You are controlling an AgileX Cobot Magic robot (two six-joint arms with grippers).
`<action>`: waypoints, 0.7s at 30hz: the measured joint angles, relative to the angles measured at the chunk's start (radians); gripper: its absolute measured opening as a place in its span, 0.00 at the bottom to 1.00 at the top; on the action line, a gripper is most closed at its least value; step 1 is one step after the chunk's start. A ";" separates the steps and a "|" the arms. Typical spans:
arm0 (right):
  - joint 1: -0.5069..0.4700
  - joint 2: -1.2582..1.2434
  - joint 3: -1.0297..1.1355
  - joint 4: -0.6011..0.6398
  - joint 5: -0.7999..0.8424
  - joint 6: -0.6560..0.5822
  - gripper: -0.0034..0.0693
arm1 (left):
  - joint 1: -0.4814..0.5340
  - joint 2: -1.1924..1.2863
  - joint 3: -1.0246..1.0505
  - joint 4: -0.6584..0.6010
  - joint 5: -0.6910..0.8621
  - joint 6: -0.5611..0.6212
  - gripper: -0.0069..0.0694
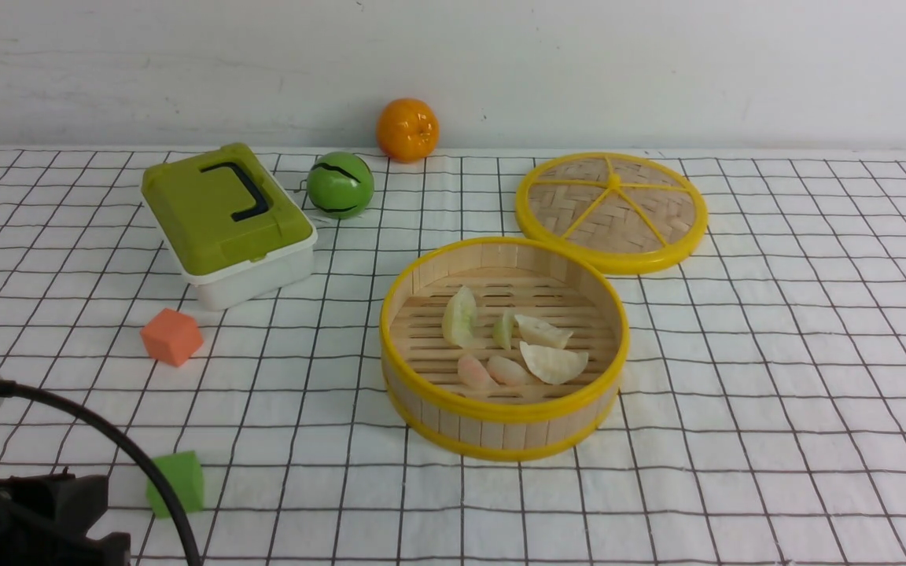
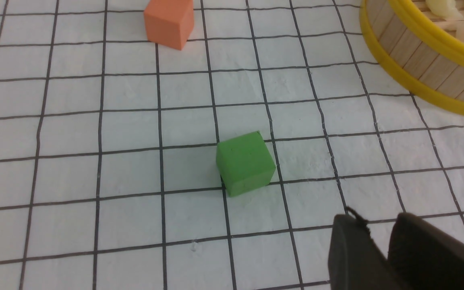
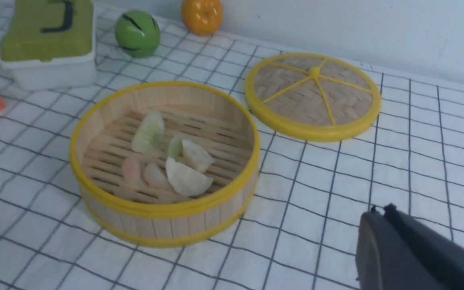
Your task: Put the dumplings into the steamer on the table with the white tablecloth.
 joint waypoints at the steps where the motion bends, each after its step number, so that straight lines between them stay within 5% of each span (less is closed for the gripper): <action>1: 0.000 -0.050 0.045 0.013 -0.034 0.000 0.05 | 0.000 0.000 0.000 0.000 0.000 0.000 0.28; 14: 0.000 -0.374 0.341 0.035 -0.088 0.002 0.07 | 0.000 0.000 0.000 0.000 0.000 0.000 0.29; 21: -0.015 -0.439 0.414 -0.084 -0.125 0.002 0.07 | 0.000 0.000 0.000 0.000 0.000 0.000 0.30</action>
